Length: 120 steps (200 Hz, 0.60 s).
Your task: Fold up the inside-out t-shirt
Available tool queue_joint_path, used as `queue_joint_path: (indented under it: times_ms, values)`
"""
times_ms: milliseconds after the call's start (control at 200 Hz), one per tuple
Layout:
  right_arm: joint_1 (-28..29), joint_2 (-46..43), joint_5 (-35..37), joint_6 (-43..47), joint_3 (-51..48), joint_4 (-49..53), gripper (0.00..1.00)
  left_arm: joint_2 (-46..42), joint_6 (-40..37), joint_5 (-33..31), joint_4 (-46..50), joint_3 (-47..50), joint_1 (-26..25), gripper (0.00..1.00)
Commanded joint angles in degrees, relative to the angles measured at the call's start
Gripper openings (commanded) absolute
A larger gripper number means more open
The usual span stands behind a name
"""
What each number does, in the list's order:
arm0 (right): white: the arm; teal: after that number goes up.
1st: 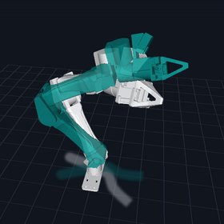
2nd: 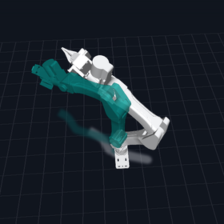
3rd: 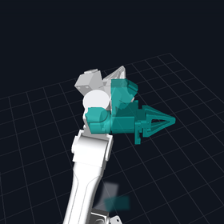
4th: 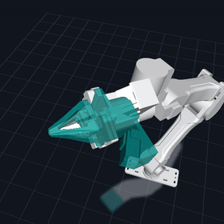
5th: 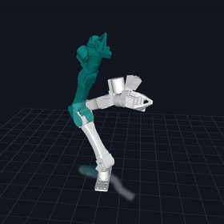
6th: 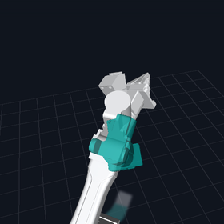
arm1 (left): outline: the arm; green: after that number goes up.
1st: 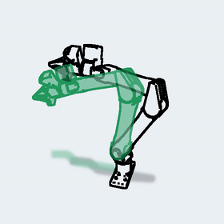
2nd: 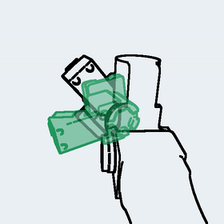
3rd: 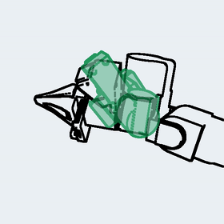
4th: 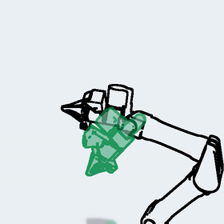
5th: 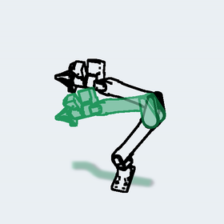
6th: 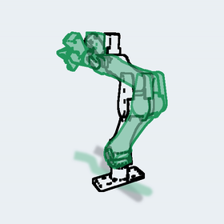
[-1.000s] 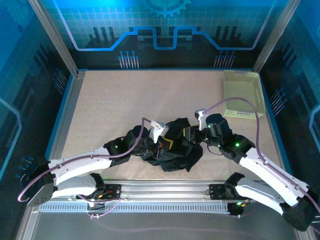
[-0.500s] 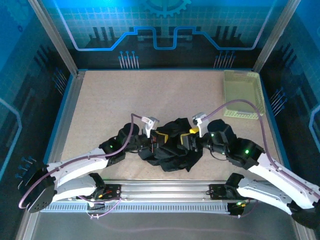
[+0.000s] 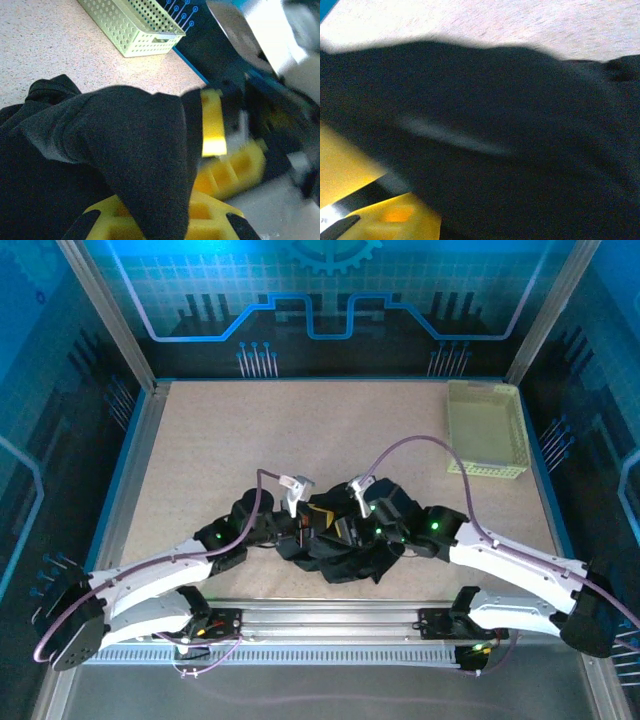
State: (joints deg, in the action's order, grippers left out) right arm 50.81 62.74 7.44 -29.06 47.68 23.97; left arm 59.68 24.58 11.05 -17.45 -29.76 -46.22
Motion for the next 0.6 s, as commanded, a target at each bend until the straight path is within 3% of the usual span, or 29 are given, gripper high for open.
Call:
queue_joint_path:
  times_ms: [0,210,370,595]
  values:
    - [-5.01,-0.37,-4.28,-1.88,-0.17,-4.39,0.50,-1.84,-0.08,1.56,-1.31,1.46,0.49,0.00]
    - [-5.37,2.79,-9.55,-0.57,1.16,-8.99,0.53,-2.02,-0.04,3.54,-1.50,2.14,0.51,0.00]
    - [-5.37,3.61,-9.67,-0.56,1.27,-9.38,0.51,-2.03,-0.19,4.14,-2.19,2.56,0.51,0.00]
    - [-5.38,1.90,-9.12,-0.38,2.39,-6.49,0.08,-1.46,-1.68,0.81,0.81,1.66,0.51,0.00]
